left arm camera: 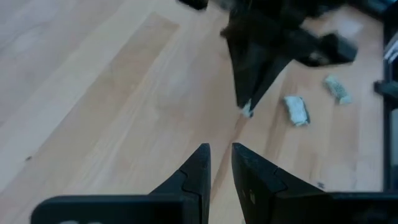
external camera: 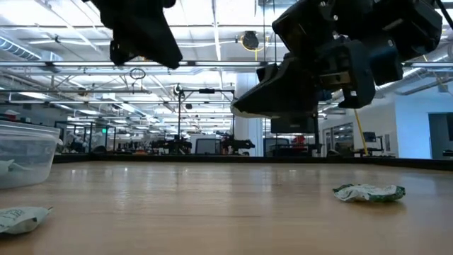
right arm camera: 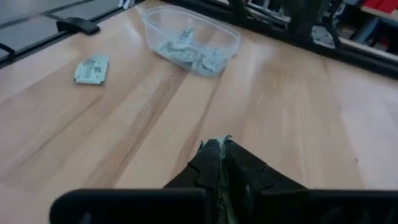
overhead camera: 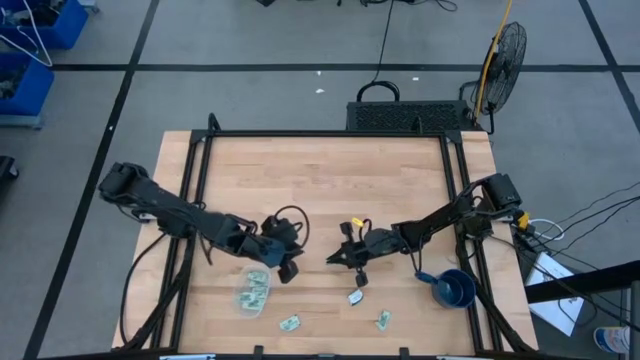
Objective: Pick and place Stevia / Truvia into bins
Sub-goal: Put the stevia packet into the transparent container
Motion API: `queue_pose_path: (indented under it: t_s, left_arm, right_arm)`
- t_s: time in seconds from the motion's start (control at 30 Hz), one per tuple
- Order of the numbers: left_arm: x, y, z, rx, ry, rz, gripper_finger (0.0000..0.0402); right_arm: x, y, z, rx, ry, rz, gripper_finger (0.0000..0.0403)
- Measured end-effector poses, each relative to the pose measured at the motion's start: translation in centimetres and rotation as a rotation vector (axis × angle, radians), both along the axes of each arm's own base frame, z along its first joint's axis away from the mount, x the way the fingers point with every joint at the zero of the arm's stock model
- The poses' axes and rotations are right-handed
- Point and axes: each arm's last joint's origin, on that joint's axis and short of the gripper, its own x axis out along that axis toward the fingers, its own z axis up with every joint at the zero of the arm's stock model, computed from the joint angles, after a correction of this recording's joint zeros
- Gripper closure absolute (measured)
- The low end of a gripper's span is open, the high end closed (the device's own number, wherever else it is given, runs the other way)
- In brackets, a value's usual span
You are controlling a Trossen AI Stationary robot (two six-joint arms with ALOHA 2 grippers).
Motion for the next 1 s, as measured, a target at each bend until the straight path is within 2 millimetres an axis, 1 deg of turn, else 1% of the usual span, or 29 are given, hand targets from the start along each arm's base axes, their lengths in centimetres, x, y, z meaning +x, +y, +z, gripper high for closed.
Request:
queue_pose_path:
  t_s: [0.1,0.23,0.3,0.37,0.5,0.6,0.7,0.83,0.93,1.0]
  left_arm:
    - [0.8,-0.3,-1.2,0.011,0.013,-0.011,0.033]
    - [2.0,-0.3,-3.0,0.057,0.047,-0.035,0.033]
    - [2.4,-0.2,-3.6,0.079,0.057,-0.047,0.033]
    - [3.0,-0.1,-4.3,0.064,0.049,-0.06,0.033]
    - [3.5,-0.4,-5.0,0.043,0.064,-0.146,0.033]
    - [2.8,-0.1,-5.0,0.052,0.132,-0.153,0.033]
    - [1.2,0.6,-3.8,0.053,0.204,-0.117,0.033]
    - [-1.8,2.0,-1.1,0.131,0.256,-0.006,0.033]
    - [-4.0,3.1,1.4,0.212,0.213,0.073,0.033]
    - [-5.3,3.8,2.9,0.269,0.166,0.125,0.033]
  right_arm:
    - [0.0,0.0,0.0,-0.031,-0.01,0.013,0.0388]
    - [0.3,-0.1,0.7,-0.061,-0.092,0.022,0.0388]
    - [0.5,-0.2,1.2,-0.075,-0.139,0.001,0.0388]
    - [0.6,-0.4,1.5,-0.086,-0.181,-0.038,0.0388]
    - [0.8,-1.0,1.9,-0.067,-0.217,-0.074,0.0385]
    - [1.0,-1.4,2.0,-0.061,-0.22,-0.084,0.0385]
    - [1.1,-1.3,2.5,-0.014,-0.259,-0.062,0.0385]
    - [1.9,-0.8,4.2,0.09,-0.335,0.094,0.0385]
    - [3.1,-0.4,5.9,0.107,-0.394,0.119,0.0385]
    - [4.4,-0.1,6.8,0.101,-0.439,0.124,0.0385]
